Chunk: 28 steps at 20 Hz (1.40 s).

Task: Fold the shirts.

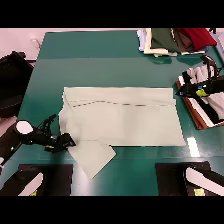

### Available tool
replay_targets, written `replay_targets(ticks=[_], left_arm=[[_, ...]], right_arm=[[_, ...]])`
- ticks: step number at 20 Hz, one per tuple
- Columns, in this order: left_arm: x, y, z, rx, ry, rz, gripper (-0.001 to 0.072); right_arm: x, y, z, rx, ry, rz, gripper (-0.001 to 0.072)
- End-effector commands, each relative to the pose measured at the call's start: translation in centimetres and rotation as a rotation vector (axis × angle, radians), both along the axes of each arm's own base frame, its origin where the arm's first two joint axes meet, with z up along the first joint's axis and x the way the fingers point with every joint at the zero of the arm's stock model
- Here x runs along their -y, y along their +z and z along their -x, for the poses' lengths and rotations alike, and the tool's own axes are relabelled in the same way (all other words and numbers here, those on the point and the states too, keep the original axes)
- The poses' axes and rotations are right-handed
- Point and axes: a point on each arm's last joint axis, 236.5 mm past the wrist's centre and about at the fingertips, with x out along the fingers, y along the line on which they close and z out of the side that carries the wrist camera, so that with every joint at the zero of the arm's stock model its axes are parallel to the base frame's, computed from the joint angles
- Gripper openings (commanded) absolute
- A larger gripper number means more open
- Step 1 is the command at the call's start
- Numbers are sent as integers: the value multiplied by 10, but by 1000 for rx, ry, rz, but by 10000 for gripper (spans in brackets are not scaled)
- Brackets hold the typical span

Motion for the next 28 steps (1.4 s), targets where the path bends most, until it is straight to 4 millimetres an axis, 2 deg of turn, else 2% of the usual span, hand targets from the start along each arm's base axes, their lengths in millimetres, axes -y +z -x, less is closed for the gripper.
replay_targets(ticks=[1, 2, 3, 6, 8, 9, 10, 11, 13, 15, 19, 20, 22, 23, 25, 28], left_arm=[[10, 1, 7, -8, -20, 48, 300], [11, 3, 7, -9, -27, 55, 197], [11, 6, 6, -4, -38, 57, 36], [8, 20, -1, 29, -98, 42, 22], [2, 32, -12, 70, -128, 14, 22], [2, 38, -19, 95, -130, 9, 22], [2, 44, -27, 120, -129, 7, 22], [2, 49, -31, 139, -132, 7, 22], [2, 53, -36, 155, -135, 6, 22], [2, 53, -35, 155, -135, 6, 22], [2, 53, -35, 154, -136, 6, 23], [2, 53, -35, 154, -136, 6, 23], [1, 53, -33, 151, -150, 5, 21], [-1, 53, -30, 143, -165, -4, 20], [-9, 59, -30, 144, -195, -40, 18], [-18, 78, -24, 210, -192, -89, 18]], right_arm=[[-1, -1, 2, -9, 3, -3, 379], [1, -1, 4, -17, 0, -4, 379], [3, -3, 9, -37, -2, -8, 379], [27, -14, 36, -133, -48, -7, 379], [50, -38, 74, -239, -116, 5, 379], [60, -56, 100, -314, -154, 7, 380], [67, -72, 126, -385, -191, -1, 417], [68, -88, 149, -448, -227, -35, 551], [60, -112, 182, -554, -292, -134, 568], [46, -130, 202, -635, -299, -189, 516], [14, -152, 206, -688, -230, -230, 494], [9, -154, 204, -691, -204, -222, 425], [3, -155, 194, -646, -164, -187, 232], [2, -151, 187, -611, -138, -161, 108], [2, -133, 173, -532, -84, -116, 23], [12, -103, 172, -470, -11, 1, 22]])
